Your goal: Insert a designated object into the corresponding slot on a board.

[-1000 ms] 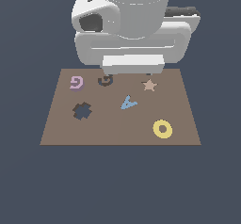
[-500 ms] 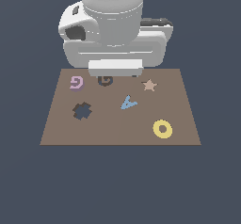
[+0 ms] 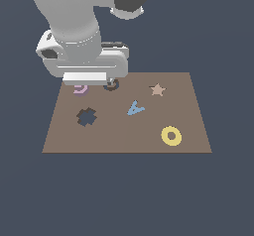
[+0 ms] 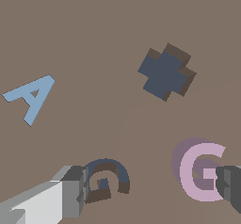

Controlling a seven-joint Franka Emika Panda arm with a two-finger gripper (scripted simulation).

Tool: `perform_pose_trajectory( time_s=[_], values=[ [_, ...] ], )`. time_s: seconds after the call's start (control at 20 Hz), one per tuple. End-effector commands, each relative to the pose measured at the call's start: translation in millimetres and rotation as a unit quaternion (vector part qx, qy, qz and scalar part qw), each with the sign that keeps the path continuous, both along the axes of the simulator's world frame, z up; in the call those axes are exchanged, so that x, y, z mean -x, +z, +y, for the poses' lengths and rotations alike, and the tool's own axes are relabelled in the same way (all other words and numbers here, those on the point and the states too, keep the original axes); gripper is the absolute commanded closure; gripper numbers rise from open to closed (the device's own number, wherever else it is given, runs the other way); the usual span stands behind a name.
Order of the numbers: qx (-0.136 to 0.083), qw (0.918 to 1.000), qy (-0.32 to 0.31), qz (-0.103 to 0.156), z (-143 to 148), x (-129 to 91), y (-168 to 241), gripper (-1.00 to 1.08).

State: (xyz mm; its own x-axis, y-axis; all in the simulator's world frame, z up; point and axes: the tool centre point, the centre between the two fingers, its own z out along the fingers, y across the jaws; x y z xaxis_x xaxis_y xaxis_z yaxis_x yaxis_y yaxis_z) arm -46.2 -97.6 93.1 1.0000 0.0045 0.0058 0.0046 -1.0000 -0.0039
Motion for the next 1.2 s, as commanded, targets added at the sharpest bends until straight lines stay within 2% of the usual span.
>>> perform_pose_trajectory(
  time_s=[0.0, 0.4, 1.15],
  values=[
    [0.001, 1.0000, 0.000, 0.001, -21, 9, -15, -0.92],
    [0.002, 1.0000, -0.001, 0.003, -59, 21, -41, -0.92],
    [0.002, 1.0000, -0.001, 0.003, -62, 22, -63, -0.92]
  ],
)
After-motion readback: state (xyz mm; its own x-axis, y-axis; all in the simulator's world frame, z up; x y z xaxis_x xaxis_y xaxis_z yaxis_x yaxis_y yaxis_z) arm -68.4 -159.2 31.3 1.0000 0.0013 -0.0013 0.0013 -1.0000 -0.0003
